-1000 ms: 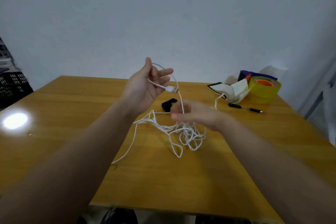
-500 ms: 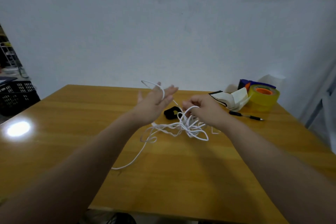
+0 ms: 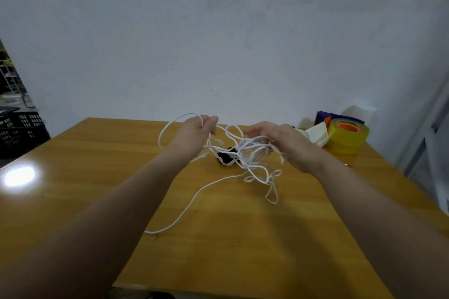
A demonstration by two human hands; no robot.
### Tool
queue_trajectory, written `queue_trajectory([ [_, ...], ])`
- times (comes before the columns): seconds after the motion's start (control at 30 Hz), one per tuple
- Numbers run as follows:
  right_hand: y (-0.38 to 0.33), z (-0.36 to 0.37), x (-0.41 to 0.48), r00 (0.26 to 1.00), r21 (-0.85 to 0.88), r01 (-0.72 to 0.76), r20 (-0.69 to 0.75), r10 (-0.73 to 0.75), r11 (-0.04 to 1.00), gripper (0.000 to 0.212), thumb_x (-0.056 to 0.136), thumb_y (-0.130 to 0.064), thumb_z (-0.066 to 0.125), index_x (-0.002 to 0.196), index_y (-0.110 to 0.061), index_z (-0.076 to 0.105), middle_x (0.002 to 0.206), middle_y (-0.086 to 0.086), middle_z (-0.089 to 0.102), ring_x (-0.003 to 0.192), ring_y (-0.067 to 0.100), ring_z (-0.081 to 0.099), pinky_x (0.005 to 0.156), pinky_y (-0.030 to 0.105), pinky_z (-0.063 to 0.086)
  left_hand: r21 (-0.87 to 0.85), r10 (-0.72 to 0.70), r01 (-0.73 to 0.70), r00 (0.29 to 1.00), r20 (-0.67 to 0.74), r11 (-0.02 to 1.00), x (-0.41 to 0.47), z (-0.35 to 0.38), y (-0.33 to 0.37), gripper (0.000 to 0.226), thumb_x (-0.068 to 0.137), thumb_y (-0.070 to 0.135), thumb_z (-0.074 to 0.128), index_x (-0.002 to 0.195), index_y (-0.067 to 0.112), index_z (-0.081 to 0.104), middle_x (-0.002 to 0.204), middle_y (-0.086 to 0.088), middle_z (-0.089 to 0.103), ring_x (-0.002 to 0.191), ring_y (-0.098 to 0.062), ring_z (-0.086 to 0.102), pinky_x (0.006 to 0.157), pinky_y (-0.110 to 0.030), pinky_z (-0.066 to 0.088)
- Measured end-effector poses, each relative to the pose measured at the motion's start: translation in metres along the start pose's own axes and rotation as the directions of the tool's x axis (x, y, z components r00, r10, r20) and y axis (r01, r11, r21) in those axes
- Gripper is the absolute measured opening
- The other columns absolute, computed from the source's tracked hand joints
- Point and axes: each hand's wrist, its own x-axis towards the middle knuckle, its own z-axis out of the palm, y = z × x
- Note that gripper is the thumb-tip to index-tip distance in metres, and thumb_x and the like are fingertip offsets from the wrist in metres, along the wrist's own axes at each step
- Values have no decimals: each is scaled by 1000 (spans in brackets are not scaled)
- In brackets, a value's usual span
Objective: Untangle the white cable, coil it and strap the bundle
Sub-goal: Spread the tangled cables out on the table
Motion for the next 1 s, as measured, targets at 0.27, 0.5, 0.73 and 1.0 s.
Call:
queue_trajectory([
  [0.27,10,11,0,997,-88,-53,42,57,995,54,76,-38,75,122,-39,47,108,-15,59,82,-5,57,65,16,45,-744,-422,261,906,-32,615,16,9,-1,36,104,27,33,72,11,40,56,-5,59,42,-13,47,42,-21,37],
  [0.5,49,-7,-15,972,-156,-105,-223,68,982,41,69,-37,81,78,-9,53,70,0,54,65,13,51,63,34,44,-962,-516,-41,838,-179,268,12,-46,10,45,105,33,22,123,-1,46,129,-14,60,120,-23,57,101,-34,40],
  [0.73,57,12,-18,927,-359,-369,-77,367,857,111,62,-72,66,147,-29,11,157,-1,8,143,21,16,115,45,23,-890,-325,126,946,-26,438,14,-33,-6,35,105,32,25,113,6,49,118,-2,64,95,-24,67,73,-33,57],
  [1.0,-13,43,23,995,106,25,-96,-15,994,52,92,-36,55,140,-24,39,107,-1,62,102,10,58,85,20,44,-714,-53,399,889,455,575,-5,0,12,43,102,36,33,71,11,49,72,-6,62,59,-17,60,52,-26,53],
])
